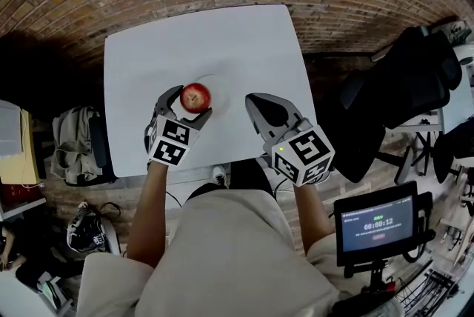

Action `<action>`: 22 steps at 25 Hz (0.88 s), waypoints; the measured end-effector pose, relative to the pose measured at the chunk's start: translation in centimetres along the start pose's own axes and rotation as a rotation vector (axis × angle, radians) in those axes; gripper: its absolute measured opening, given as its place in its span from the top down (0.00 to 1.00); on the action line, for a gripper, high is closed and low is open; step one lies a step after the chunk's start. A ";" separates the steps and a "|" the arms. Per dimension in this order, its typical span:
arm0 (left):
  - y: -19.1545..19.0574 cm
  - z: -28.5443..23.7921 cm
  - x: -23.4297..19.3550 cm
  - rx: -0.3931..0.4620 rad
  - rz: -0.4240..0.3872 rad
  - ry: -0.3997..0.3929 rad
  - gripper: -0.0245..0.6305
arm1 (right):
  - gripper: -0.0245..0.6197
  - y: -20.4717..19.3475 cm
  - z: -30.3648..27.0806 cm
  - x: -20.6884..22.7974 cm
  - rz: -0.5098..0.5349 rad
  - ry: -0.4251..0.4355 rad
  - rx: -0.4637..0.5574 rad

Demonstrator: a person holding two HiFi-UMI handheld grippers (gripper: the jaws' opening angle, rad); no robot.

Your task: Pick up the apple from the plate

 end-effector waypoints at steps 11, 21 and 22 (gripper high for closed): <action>2.1 4.6 0.5 0.109 -0.004 0.036 0.38 | 0.96 2.2 1.2 -1.0 0.042 -0.010 0.042; 4.0 8.5 0.3 0.199 0.004 0.072 0.38 | 0.96 3.5 1.9 -1.9 0.084 -0.009 0.057; 4.2 8.8 0.4 0.206 0.000 0.074 0.38 | 0.96 3.5 2.1 -2.0 0.085 -0.009 0.058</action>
Point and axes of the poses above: the fingertips, and each gripper's own axes: z backward along the fingers, x to its right, y out of its top, the point moved 4 cm from there along z, backward along the fingers, and after that the axes turned 2 degrees about z, right-handed, at the moved point
